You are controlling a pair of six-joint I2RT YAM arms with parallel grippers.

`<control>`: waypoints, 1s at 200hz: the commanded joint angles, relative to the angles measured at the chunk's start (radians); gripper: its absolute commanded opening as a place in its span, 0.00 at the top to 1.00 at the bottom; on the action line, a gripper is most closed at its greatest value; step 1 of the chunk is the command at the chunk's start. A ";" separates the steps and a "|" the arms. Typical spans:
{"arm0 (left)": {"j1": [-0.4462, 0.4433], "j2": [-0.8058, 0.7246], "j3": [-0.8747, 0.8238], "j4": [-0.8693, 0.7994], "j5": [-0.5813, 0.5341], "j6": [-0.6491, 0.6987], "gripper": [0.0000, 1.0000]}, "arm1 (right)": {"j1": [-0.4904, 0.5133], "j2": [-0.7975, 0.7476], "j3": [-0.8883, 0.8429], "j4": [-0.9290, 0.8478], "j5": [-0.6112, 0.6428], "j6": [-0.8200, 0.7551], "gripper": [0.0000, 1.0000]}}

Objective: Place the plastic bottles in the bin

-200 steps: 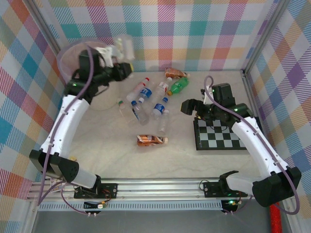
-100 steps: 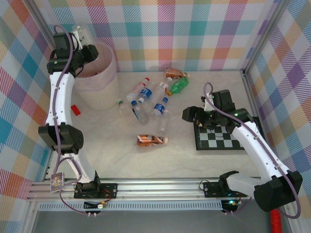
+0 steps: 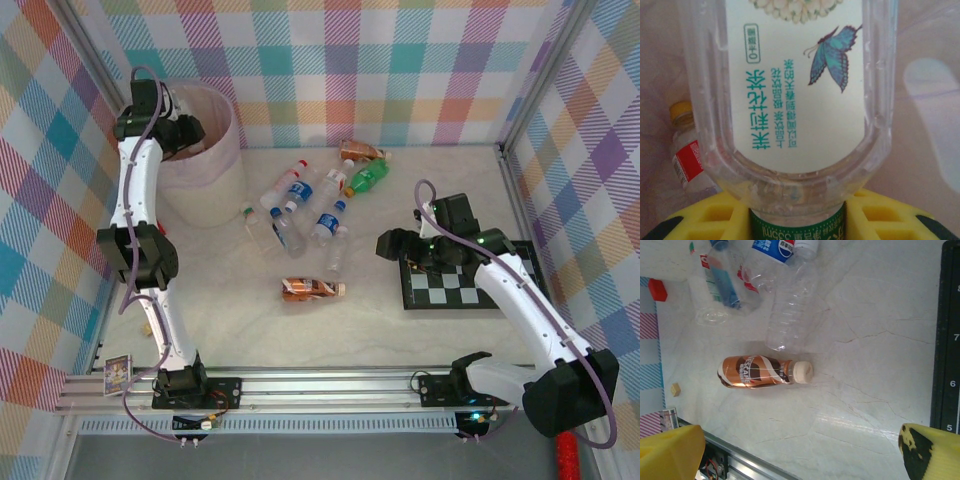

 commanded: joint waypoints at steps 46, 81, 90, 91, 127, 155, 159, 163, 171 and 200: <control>0.015 0.018 0.032 -0.038 0.016 0.037 0.41 | 0.002 0.003 -0.037 0.022 0.014 -0.006 0.01; 0.016 0.003 0.031 -0.045 0.026 0.044 0.32 | 0.002 -0.001 -0.044 0.023 0.016 -0.001 0.01; 0.016 -0.005 0.032 -0.047 0.026 0.047 0.30 | 0.002 -0.003 -0.044 0.023 0.016 0.001 0.01; 0.016 -0.005 0.032 -0.047 0.026 0.048 0.29 | 0.002 -0.003 -0.045 0.023 0.017 0.001 0.01; 0.016 -0.045 0.031 -0.056 0.027 0.069 0.22 | 0.002 -0.013 -0.043 0.019 0.017 0.007 0.01; 0.007 -0.112 0.029 -0.058 0.021 0.088 0.18 | 0.001 -0.019 -0.058 0.031 0.022 0.024 0.01; 0.005 -0.124 0.029 -0.057 0.016 0.092 0.17 | 0.002 -0.020 -0.060 0.034 0.020 0.027 0.01; 0.003 -0.137 0.029 -0.059 0.010 0.096 0.16 | 0.002 -0.020 -0.063 0.039 0.017 0.031 0.01; -0.002 -0.163 0.027 -0.065 -0.005 0.107 0.14 | 0.001 -0.019 -0.066 0.049 0.010 0.038 0.01; -0.032 -0.277 0.008 -0.088 -0.091 0.157 0.08 | 0.003 -0.020 -0.078 0.080 -0.001 0.061 0.01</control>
